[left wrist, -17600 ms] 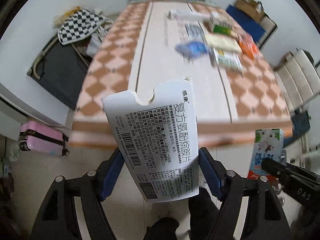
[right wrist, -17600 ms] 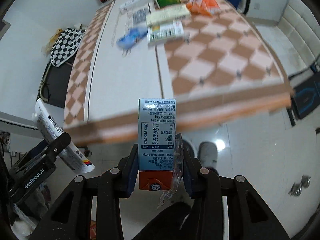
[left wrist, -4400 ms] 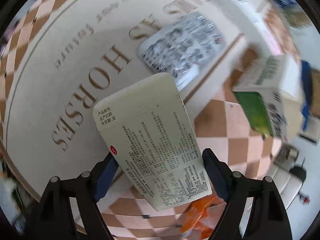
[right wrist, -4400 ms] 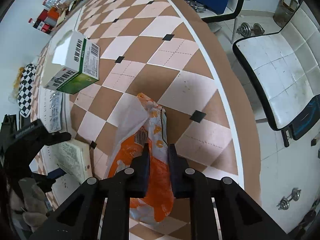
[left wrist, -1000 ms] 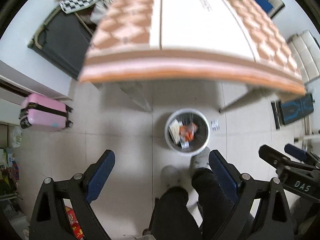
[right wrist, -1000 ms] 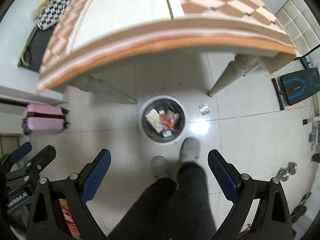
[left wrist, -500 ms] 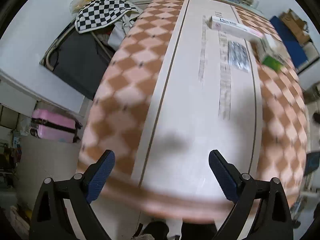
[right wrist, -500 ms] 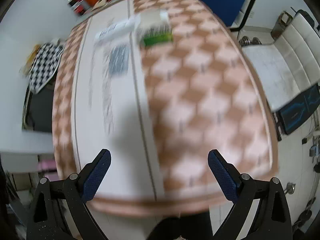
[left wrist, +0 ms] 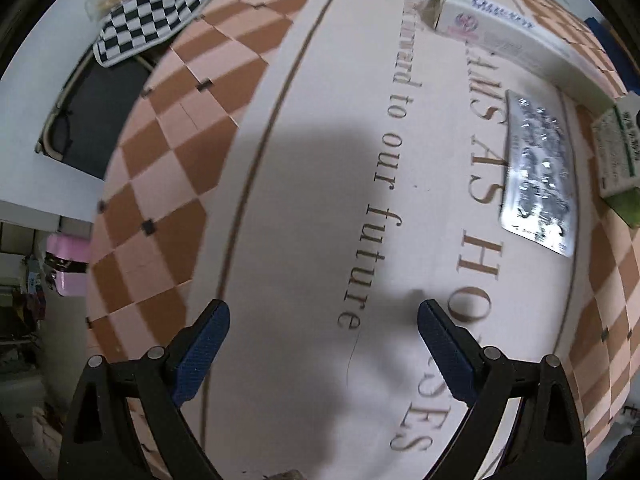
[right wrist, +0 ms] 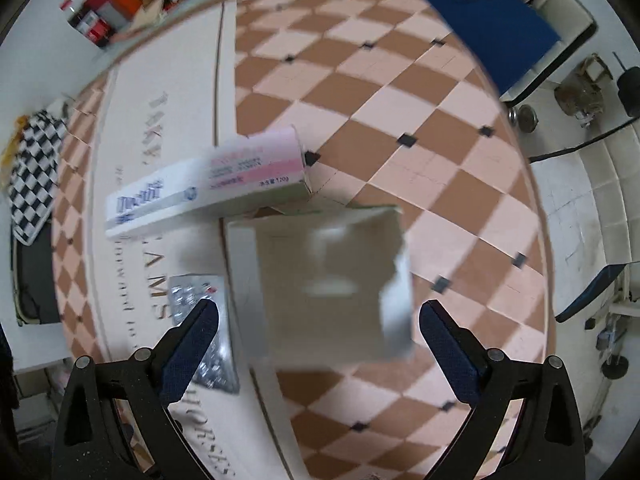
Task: Collect trash
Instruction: 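Grasp the Dental Doctor toothpaste box with the left tool while the right tool grasps the white cardboard box, then lift the toothpaste box and cardboard box and carry them toward the bin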
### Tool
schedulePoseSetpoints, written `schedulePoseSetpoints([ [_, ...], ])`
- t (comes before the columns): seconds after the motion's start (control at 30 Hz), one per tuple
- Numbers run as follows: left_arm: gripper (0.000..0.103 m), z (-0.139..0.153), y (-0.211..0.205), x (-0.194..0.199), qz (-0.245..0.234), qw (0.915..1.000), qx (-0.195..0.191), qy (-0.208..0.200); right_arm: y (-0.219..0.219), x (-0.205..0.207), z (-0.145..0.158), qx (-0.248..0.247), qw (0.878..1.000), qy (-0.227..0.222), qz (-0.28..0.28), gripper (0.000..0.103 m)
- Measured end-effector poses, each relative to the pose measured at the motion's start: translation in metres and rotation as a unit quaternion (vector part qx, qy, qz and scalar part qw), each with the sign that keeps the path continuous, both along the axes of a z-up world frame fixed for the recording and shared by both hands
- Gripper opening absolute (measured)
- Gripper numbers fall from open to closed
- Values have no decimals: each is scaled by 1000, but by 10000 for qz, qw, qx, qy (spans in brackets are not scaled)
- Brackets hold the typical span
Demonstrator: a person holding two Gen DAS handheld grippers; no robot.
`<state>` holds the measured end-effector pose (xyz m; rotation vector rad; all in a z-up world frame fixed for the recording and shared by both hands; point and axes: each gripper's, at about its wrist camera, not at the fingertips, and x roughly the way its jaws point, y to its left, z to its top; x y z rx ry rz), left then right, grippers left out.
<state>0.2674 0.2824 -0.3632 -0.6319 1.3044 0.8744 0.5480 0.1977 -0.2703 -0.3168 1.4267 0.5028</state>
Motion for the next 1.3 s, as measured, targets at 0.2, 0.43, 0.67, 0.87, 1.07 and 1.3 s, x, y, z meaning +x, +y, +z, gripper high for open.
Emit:
schedulePoseSetpoints([
  [0.2, 98, 12, 5, 16, -709, 9971, 274, 103, 6, 15, -36, -148, 9988, 414, 209, 91],
  [0.43, 95, 63, -3, 118, -3234, 9237, 1989, 519, -19, 48, -16, 13, 9986, 228, 483, 90],
  [0.67, 95, 64, -12, 210, -5062, 8354, 2020, 705, -36, 109, -17, -132, 9992, 260, 286, 90],
  [0.87, 95, 30, -9, 252, -5681, 8003, 1539, 1146, -30, 130, -26, -172, 9989, 265, 332, 90],
  [1.07, 85, 27, 6, 264, -5743, 8074, 829, 1065, -28, 143, -29, -234, 9986, 204, 427, 90],
  [1.3, 56, 36, 14, 262, -5438, 8353, 330, 741, -21, 131, -31, -206, 9982, 212, 520, 90],
])
